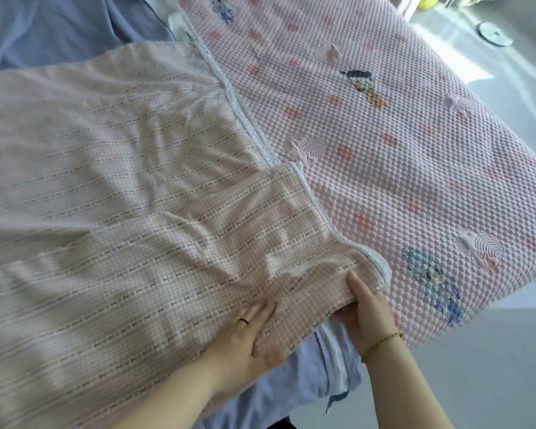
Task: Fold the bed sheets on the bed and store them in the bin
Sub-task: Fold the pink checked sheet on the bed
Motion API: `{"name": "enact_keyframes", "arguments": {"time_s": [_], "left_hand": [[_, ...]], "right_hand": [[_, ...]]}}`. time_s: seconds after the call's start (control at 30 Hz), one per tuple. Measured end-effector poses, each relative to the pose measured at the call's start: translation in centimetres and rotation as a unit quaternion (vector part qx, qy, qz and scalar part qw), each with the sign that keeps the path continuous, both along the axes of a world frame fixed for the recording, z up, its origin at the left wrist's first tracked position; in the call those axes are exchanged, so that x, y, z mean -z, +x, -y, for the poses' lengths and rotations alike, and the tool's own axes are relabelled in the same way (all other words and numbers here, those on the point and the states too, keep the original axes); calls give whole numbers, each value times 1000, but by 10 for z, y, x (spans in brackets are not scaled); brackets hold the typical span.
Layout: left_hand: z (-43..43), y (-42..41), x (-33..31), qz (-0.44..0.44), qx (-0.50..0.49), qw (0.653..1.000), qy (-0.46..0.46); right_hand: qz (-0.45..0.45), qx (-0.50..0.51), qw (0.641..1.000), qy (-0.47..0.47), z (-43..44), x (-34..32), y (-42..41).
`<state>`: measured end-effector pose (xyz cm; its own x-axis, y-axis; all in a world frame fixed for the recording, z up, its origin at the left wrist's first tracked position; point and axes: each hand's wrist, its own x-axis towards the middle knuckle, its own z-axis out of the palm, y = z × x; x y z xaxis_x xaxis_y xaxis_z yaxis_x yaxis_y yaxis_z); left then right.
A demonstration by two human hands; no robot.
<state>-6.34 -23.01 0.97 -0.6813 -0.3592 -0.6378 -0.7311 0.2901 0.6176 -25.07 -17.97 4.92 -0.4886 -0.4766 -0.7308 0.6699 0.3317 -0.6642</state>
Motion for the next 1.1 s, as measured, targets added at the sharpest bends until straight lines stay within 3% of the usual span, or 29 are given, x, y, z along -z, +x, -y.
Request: {"name": "enact_keyframes", "arguments": {"time_s": [0.1,0.27,0.37,0.53,0.7,0.87,1.1], "left_hand": [[13,12,-24,20,-30,998,42],[23,47,-45,87,-40,980,-175],[31,100,-49,150,-61,966,-201],[49,183,-66,179,-273,920,-215],[92,198,-95,112,-443,845,-276],[172,211,-132,92,-438,809,-380],[356,210,-145,111,-400,744,-524]], "right_hand": [[-24,14,998,-55,21,-16,9],[-61,41,991,-112,50,-38,26],[-65,59,987,-138,64,-50,33],[-68,38,981,-176,102,-73,53],[-80,35,971,-223,152,-101,66],[-100,-18,963,-250,215,-125,71],[-77,-68,953,-285,366,-119,71]]}}
